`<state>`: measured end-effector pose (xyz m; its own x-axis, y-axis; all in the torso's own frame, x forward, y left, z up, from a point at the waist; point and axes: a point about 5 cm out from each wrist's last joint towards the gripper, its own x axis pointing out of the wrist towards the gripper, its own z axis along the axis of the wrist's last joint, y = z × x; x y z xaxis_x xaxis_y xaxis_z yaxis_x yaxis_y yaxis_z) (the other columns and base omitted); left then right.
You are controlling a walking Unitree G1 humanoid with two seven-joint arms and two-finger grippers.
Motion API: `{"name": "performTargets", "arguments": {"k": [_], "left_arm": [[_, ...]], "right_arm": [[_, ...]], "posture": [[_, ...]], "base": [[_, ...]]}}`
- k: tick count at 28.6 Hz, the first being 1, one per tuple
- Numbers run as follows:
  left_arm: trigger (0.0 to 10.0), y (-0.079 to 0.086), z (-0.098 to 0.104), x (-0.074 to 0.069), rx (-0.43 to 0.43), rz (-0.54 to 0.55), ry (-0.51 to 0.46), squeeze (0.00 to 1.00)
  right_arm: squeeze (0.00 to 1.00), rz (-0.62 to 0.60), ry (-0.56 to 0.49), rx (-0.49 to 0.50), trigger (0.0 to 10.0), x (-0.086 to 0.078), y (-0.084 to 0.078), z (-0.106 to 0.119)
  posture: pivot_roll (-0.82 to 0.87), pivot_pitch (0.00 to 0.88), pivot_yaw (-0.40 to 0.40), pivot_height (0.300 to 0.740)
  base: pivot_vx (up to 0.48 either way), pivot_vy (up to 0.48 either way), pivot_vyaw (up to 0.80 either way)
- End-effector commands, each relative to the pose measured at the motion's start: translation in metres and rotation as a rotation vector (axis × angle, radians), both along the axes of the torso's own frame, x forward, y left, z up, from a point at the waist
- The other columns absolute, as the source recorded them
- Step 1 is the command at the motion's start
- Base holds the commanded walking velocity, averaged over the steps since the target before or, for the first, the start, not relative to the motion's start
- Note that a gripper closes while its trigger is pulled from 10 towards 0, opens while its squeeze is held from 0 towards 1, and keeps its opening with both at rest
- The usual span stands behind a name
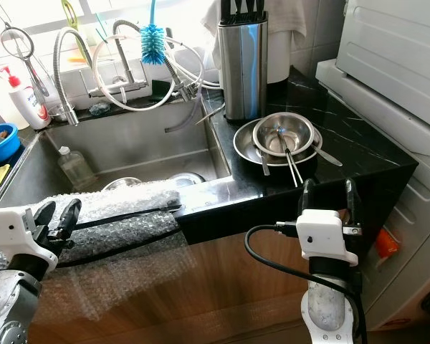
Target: Kitchen organization
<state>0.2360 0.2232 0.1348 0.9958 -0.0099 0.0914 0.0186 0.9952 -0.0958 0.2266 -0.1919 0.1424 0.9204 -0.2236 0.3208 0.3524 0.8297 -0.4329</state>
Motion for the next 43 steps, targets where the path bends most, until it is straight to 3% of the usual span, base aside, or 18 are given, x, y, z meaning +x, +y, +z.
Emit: {"name": "performTargets", "arguments": {"k": [1,4,10,21,28,43], "left_arm": [[10.0,0.001,0.002,0.003,0.005,0.012,0.001,0.0],[10.0,-0.004,0.007,0.007,-0.006,0.009,-0.017,0.0],[10.0,-0.005,0.009,0.01,-0.011,0.013,-0.029,0.0],[10.0,-0.004,0.01,0.011,-0.008,0.015,-0.028,0.0],[10.0,-0.004,0.008,0.012,0.002,0.001,-0.023,0.0],[10.0,-0.008,0.009,0.014,0.013,-0.013,-0.025,0.0]], "right_arm": [[0.0,0.042,-0.003,0.018,10.0,0.004,0.007,0.0],[0.0,0.151,-0.042,-0.004,10.0,0.011,0.019,0.012],[0.0,0.191,-0.078,0.012,10.0,0.018,0.026,0.022],[0.0,0.193,-0.068,0.014,10.0,0.017,0.025,0.019],[0.0,0.136,-0.014,0.016,10.0,0.009,0.02,0.005],[0.0,0.104,0.036,0.039,10.0,0.012,0.013,-0.007]], "posture": [[-0.14,0.0,0.16,0.74],[-0.14,0.0,0.159,0.74],[-0.14,0.0,0.162,0.74],[-0.14,0.0,0.164,0.74],[-0.15,0.0,0.173,0.74],[-0.14,0.0,0.17,0.74]], "base": [[0.0,0.0,0.0],[0.0,0.0,0.0],[0.0,0.0,0.0],[0.0,0.0,0.0],[0.0,0.0,0.0],[0.0,0.0,0.0]]}}
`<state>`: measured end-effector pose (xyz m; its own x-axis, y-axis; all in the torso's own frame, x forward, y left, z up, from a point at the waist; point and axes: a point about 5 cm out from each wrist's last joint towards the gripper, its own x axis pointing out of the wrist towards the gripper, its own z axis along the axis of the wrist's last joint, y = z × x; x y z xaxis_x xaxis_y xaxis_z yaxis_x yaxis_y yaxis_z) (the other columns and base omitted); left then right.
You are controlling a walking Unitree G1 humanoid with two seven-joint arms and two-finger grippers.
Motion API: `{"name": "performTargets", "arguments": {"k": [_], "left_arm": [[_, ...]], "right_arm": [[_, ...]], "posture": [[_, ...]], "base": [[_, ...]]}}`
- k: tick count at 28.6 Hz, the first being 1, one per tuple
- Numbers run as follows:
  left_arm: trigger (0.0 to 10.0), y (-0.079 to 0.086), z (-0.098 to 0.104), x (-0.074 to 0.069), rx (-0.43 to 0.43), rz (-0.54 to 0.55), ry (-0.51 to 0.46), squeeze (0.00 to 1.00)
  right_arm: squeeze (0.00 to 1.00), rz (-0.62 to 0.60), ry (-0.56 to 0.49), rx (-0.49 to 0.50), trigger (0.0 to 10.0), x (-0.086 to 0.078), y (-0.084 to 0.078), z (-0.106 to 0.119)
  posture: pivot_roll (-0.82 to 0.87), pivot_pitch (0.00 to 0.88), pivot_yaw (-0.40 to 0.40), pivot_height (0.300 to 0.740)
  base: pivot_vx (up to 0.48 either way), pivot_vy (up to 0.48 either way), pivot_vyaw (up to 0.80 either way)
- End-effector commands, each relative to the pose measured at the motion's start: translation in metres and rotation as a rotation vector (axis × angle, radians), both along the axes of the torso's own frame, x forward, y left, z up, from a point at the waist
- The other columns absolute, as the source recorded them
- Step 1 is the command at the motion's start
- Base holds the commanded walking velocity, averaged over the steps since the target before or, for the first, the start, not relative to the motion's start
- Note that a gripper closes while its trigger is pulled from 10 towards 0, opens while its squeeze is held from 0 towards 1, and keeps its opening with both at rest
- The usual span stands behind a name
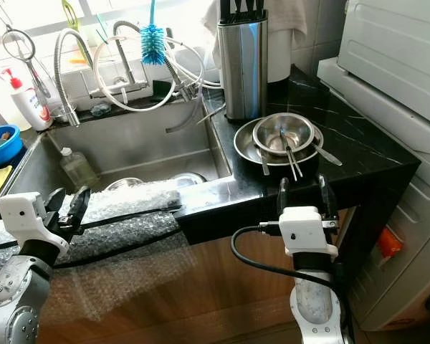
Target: Kitchen organization
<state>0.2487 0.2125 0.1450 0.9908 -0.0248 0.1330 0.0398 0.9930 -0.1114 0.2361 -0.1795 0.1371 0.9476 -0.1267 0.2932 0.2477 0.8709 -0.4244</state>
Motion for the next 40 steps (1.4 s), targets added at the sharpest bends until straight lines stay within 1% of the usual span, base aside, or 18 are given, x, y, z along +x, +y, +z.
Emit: {"name": "performTargets", "arguments": {"k": [1,17,20,21,22,40], "left_arm": [[10.0,0.003,-0.002,0.002,0.03,0.004,0.016,0.0],[10.0,0.0,-0.002,0.004,0.031,0.0,0.015,0.0],[10.0,0.0,-0.002,0.004,0.031,0.0,0.015,0.0],[10.0,0.0,-0.002,0.004,0.033,-0.001,0.016,0.0],[10.0,0.0,-0.002,0.004,0.036,-0.002,0.016,0.0],[10.0,0.0,-0.003,0.005,0.042,-0.009,0.017,0.0]], "right_arm": [[0.0,-0.006,0.011,0.019,10.0,0.002,0.001,-0.002],[0.0,0.019,0.014,0.041,10.0,0.017,0.0,0.0],[0.0,0.021,0.014,0.042,10.0,0.017,0.0,0.0],[0.0,0.021,0.014,0.045,1.5,0.018,0.0,0.0],[0.0,0.022,0.014,0.049,0.0,0.02,0.0,0.0],[0.0,0.021,0.02,0.066,0.0,0.022,0.001,-0.002]], "posture": [[-0.14,0.0,0.17,0.74],[-0.13,0.0,0.168,0.74],[-0.13,0.0,0.168,0.74],[-0.13,0.0,0.169,0.74],[-0.13,0.0,0.169,0.74],[-0.13,0.0,0.172,0.74]], "base": [[0.0,0.0,0.0],[0.0,0.0,0.0],[0.0,0.0,0.0],[0.0,0.0,0.0],[0.0,0.0,0.0],[0.0,0.0,0.0]]}}
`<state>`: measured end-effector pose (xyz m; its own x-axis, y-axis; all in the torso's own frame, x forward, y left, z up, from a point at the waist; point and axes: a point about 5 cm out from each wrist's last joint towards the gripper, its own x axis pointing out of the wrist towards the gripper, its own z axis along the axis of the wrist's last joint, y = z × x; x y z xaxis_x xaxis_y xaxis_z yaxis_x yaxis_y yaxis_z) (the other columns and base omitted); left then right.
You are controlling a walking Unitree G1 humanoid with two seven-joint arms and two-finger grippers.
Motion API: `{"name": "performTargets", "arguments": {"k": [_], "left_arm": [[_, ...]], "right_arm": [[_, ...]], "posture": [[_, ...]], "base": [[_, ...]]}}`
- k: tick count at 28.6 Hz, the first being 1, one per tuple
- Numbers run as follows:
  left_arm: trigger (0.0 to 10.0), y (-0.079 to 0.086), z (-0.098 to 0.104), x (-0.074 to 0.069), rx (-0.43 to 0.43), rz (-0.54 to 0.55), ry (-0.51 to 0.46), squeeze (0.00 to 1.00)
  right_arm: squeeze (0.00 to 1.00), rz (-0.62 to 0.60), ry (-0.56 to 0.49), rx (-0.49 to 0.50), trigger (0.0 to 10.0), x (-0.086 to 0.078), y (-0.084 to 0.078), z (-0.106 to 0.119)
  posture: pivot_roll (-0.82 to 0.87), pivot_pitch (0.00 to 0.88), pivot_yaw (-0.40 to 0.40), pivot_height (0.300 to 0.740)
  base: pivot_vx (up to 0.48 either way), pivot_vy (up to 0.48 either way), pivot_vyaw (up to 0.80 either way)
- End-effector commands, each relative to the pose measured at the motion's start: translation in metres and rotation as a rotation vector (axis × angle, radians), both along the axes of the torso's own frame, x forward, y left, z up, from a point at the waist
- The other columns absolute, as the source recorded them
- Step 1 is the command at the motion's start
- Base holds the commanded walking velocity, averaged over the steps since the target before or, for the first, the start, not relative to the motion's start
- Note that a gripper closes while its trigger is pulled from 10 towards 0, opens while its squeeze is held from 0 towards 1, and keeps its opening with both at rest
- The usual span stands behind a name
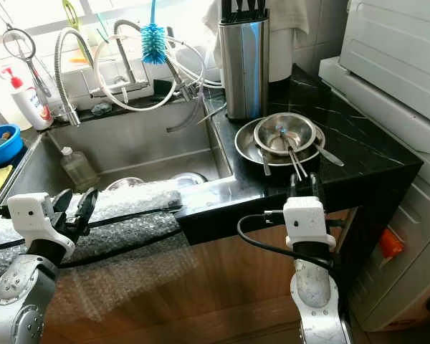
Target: Kitchen organization
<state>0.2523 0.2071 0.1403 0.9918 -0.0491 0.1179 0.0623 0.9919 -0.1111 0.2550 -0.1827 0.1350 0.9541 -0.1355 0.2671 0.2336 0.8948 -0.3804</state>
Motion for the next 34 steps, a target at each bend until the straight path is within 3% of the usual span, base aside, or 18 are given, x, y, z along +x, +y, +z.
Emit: {"name": "performTargets", "arguments": {"k": [1,23,34], "left_arm": [[10.0,0.005,0.002,0.002,0.041,0.015,0.001,0.0],[10.0,0.004,0.002,0.004,0.04,0.014,-0.004,0.0],[10.0,0.003,0.002,0.005,0.039,0.017,-0.009,0.0]], "right_arm": [[0.0,0.015,-0.001,0.012,0.0,0.004,0.004,0.0],[0.0,0.025,-0.045,0.016,0.0,0.009,0.007,0.013],[0.0,0.11,-0.122,0.01,0.0,0.013,0.024,0.036]], "posture": [[-0.13,0.0,0.173,0.74],[-0.13,0.0,0.171,0.74],[-0.13,0.0,0.167,0.74]], "base": [[0.0,0.0,0.0],[0.0,0.0,0.0],[0.0,0.0,0.0]]}}
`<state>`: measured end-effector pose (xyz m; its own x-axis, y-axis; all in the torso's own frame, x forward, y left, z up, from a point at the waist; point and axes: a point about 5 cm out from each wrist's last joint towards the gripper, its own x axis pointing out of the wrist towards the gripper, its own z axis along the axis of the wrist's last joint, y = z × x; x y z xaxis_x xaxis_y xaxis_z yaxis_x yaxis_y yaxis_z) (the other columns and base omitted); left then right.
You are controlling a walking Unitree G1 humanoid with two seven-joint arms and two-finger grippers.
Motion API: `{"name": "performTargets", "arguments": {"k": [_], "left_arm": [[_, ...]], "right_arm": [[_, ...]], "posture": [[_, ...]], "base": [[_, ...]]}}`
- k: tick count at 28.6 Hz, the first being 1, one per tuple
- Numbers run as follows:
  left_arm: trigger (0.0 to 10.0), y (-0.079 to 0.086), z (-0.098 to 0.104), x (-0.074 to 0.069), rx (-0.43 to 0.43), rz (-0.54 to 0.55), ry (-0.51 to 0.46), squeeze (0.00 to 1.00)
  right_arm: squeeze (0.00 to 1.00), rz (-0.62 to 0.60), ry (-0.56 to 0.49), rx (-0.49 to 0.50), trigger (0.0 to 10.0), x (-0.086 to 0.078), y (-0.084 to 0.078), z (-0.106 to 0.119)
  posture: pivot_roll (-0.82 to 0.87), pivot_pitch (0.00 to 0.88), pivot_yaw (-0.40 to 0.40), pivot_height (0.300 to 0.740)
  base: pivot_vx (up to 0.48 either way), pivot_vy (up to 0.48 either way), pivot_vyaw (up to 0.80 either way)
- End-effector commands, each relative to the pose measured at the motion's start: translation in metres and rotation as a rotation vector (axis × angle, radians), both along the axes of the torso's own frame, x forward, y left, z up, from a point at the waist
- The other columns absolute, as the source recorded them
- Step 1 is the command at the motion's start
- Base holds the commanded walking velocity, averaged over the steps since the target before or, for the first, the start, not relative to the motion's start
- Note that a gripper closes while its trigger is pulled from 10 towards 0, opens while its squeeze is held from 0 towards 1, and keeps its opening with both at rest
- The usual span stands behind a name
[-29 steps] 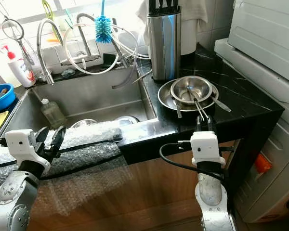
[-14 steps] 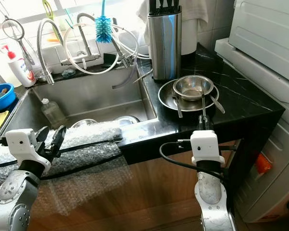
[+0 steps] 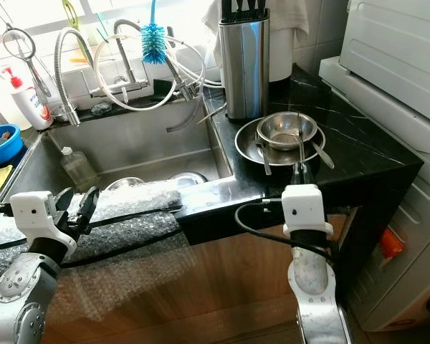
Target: Kitchen organization
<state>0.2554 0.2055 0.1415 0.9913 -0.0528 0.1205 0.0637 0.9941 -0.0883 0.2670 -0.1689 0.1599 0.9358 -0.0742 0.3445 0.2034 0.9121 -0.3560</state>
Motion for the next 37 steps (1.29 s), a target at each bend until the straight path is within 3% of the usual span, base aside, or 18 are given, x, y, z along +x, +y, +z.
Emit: {"name": "performTargets", "arguments": {"k": [1,8,12,17,18,19,20,26,30,37], "left_arm": [[10.0,0.005,0.001,0.002,0.016,0.019,-0.006,0.0],[10.0,0.002,0.003,0.005,0.013,0.018,-0.016,0.0],[10.0,0.001,0.006,0.009,0.009,0.02,-0.027,0.0],[10.0,-0.004,0.007,0.012,0.002,0.015,-0.039,0.0],[10.0,-0.004,0.008,0.012,0.001,0.014,-0.04,0.0],[10.0,-0.005,0.008,0.013,0.001,0.014,-0.043,0.0],[10.0,-0.005,0.009,0.013,0.013,0.011,-0.05,0.0],[10.0,-0.006,0.011,0.014,0.047,0.004,-0.063,0.0],[10.0,-0.009,0.015,0.016,0.09,0.001,-0.089,0.0],[10.0,-0.014,0.017,0.017,0.145,-0.015,-0.112,0.0]], "right_arm": [[0.0,0.052,-0.044,0.002,0.0,0.001,0.013,0.013],[0.0,0.198,-0.08,0.05,0.0,0.004,0.041,0.035],[0.0,0.328,-0.058,0.17,0.0,0.01,0.056,0.049],[0.0,0.391,-0.012,0.293,0.0,0.021,0.06,0.056],[0.0,0.388,-0.006,0.311,4.8,0.023,0.059,0.057],[0.0,0.385,0.002,0.328,4.8,0.026,0.057,0.057],[0.0,0.388,0.017,0.357,10.0,0.03,0.056,0.059],[0.0,0.425,0.047,0.405,10.0,0.036,0.057,0.063],[0.0,0.538,0.169,0.529,10.0,0.048,0.072,0.065],[0.0,0.663,0.204,0.567,10.0,0.051,0.087,0.074]], "posture": [[-0.13,0.0,0.167,0.74],[-0.14,0.0,0.168,0.74],[-0.14,0.0,0.168,0.74],[-0.13,0.0,0.164,0.74],[-0.13,0.0,0.162,0.74],[-0.13,0.0,0.162,0.74],[-0.13,0.0,0.16,0.74],[-0.12,0.0,0.158,0.74],[-0.12,0.0,0.156,0.74],[-0.11,0.0,0.149,0.74]], "base": [[0.0,0.0,0.0],[0.0,0.0,0.0],[0.0,0.0,0.0],[0.0,0.0,0.0],[0.0,0.0,0.0],[0.0,0.0,0.0],[0.0,0.0,0.0],[0.0,0.0,0.0],[0.0,0.0,0.0],[0.0,0.0,0.0]]}}
